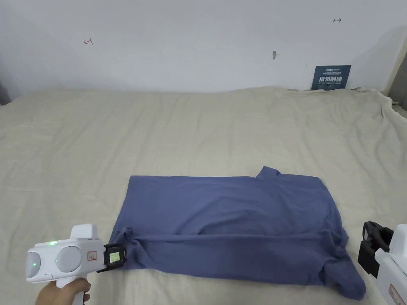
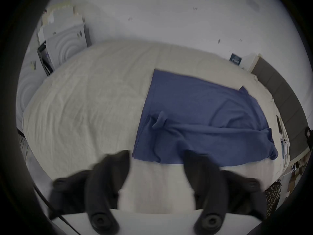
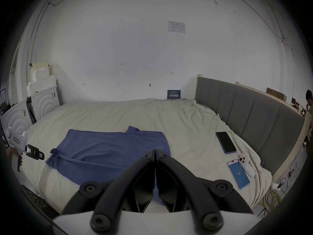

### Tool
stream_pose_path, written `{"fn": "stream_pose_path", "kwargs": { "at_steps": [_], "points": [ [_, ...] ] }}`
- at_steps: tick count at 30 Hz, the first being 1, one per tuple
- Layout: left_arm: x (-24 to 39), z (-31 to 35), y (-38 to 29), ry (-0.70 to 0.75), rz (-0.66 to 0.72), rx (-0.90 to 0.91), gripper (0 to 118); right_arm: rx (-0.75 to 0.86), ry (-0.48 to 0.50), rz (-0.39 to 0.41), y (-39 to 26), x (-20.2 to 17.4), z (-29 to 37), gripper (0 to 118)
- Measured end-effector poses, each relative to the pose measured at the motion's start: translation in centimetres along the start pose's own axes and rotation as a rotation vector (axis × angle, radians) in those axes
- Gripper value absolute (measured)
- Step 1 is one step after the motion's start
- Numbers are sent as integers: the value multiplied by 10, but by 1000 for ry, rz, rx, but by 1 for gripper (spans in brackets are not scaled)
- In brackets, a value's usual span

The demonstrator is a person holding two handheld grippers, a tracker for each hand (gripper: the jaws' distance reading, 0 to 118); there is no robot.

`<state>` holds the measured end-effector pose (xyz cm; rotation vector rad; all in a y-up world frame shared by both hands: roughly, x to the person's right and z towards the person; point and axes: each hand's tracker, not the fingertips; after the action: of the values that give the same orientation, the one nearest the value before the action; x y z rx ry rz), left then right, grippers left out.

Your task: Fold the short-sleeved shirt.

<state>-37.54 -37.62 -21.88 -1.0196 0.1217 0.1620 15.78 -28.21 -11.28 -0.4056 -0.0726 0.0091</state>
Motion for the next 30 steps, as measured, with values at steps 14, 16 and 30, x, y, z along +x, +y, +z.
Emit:
{"fn": "stream_pose_path", "kwargs": {
  "at_steps": [14, 16, 30],
  "points": [
    [-2, -57, 2, 31, -50, -69, 6, -106, -8, -25, -16, 1, -45, 0],
    [-3, -56, 3, 12, -49, -64, 3, -157, -7, -41, -22, 5, -55, 0],
    [-9, -16, 14, -51, -99, 33, 3, -550, -4, -38, -104, 22, -137, 73]
  ]
}}
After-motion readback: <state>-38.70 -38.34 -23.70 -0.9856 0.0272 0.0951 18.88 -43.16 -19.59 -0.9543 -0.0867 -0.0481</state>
